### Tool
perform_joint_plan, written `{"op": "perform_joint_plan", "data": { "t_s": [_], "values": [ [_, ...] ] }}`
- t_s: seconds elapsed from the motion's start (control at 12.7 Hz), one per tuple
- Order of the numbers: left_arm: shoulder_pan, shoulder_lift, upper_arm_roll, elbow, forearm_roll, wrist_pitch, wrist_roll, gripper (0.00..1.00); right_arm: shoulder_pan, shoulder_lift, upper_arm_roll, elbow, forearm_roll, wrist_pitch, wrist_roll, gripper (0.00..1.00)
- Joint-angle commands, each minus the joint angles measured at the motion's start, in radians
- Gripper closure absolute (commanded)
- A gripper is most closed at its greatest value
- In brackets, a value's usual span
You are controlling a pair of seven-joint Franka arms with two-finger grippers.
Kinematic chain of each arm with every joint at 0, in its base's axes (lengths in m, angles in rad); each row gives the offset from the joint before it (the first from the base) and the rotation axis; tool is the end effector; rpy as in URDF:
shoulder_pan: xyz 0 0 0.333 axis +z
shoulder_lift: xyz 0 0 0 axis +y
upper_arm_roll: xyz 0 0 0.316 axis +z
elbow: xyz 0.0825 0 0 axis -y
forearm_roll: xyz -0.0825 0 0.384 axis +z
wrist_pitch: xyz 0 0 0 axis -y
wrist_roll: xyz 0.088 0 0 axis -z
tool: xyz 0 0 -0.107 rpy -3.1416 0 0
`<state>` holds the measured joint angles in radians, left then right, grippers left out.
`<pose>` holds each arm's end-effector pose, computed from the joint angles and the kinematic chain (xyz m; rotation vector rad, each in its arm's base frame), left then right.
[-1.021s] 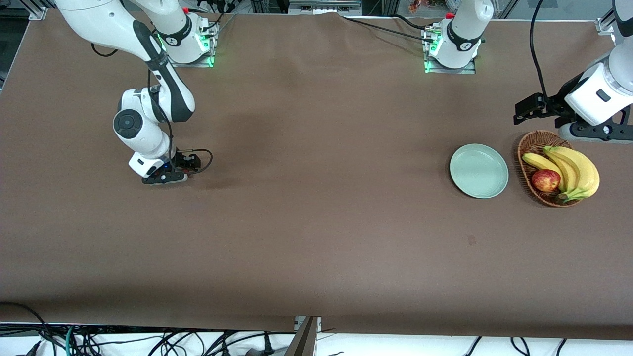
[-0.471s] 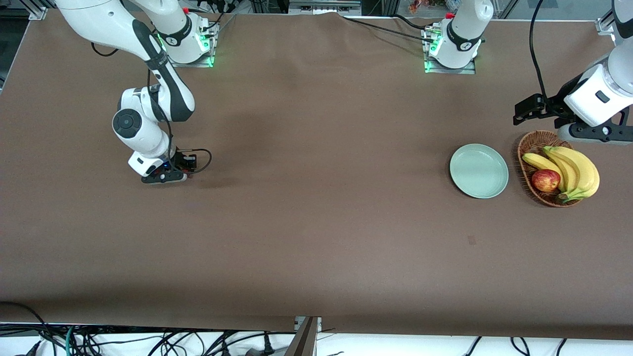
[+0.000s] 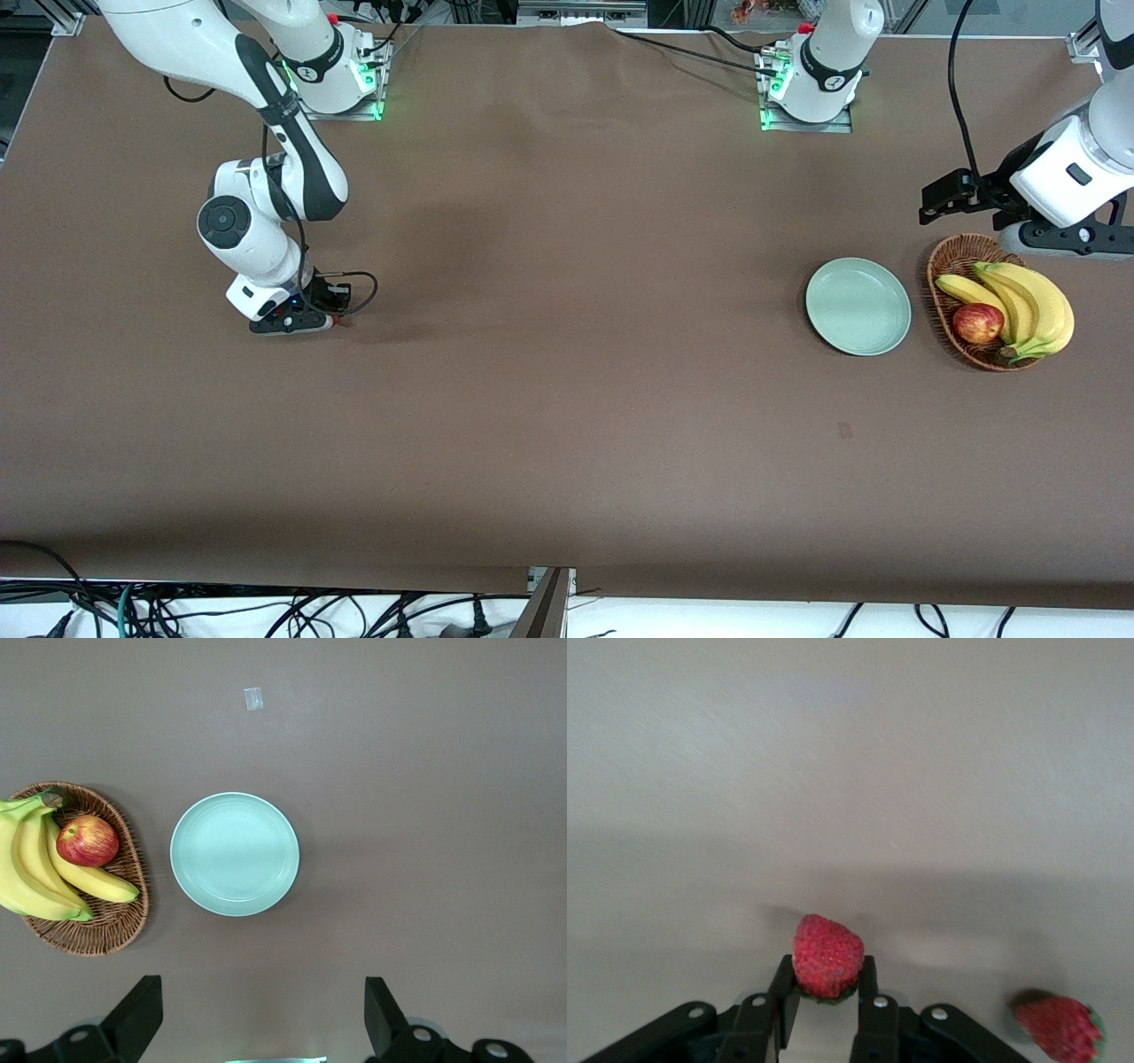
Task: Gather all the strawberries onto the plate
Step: 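Carry the strawberry with the right gripper toward the table's middle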
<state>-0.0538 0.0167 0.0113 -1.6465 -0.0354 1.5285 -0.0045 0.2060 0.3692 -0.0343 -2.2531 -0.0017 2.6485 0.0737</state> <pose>0.5499 -0.0274 0.5765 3.1019 -0.0575 -0.2105 0.5360 0.0926 0.2010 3.1274 0.1596 0.0436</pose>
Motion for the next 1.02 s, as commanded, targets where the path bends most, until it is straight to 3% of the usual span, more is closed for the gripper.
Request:
{"op": "perform_joint_plan", "data": {
  "t_s": [0.0, 0.08, 0.24, 0.39, 0.79, 0.94],
  "values": [
    [-0.009, 0.006, 0.006, 0.017, 0.015, -0.002, -0.012, 0.0, -0.004, -0.013, 0.086, 0.149, 0.016, -0.19, 0.139, 0.99],
    [-0.009, 0.006, 0.007, 0.017, 0.012, -0.004, -0.012, 0.0, 0.009, -0.009, 0.121, 0.218, 0.017, -0.255, 0.205, 0.98],
    [-0.009, 0.008, 0.006, 0.017, 0.015, -0.002, -0.012, 0.0, 0.068, 0.037, 0.131, 0.363, 0.023, -0.333, 0.325, 0.98],
    [-0.009, 0.009, 0.007, 0.017, 0.015, -0.002, -0.012, 0.0, 0.162, 0.12, 0.131, 0.536, 0.086, -0.399, 0.472, 0.98],
    [-0.006, 0.014, 0.01, 0.016, 0.019, 0.038, -0.012, 0.0, 0.399, 0.37, 0.129, 0.887, 0.167, -0.38, 0.887, 0.97],
    [-0.004, 0.02, 0.009, 0.016, 0.017, 0.039, -0.018, 0.0, 0.488, 0.447, 0.129, 0.958, 0.167, -0.27, 1.062, 0.96]
  ]
}}
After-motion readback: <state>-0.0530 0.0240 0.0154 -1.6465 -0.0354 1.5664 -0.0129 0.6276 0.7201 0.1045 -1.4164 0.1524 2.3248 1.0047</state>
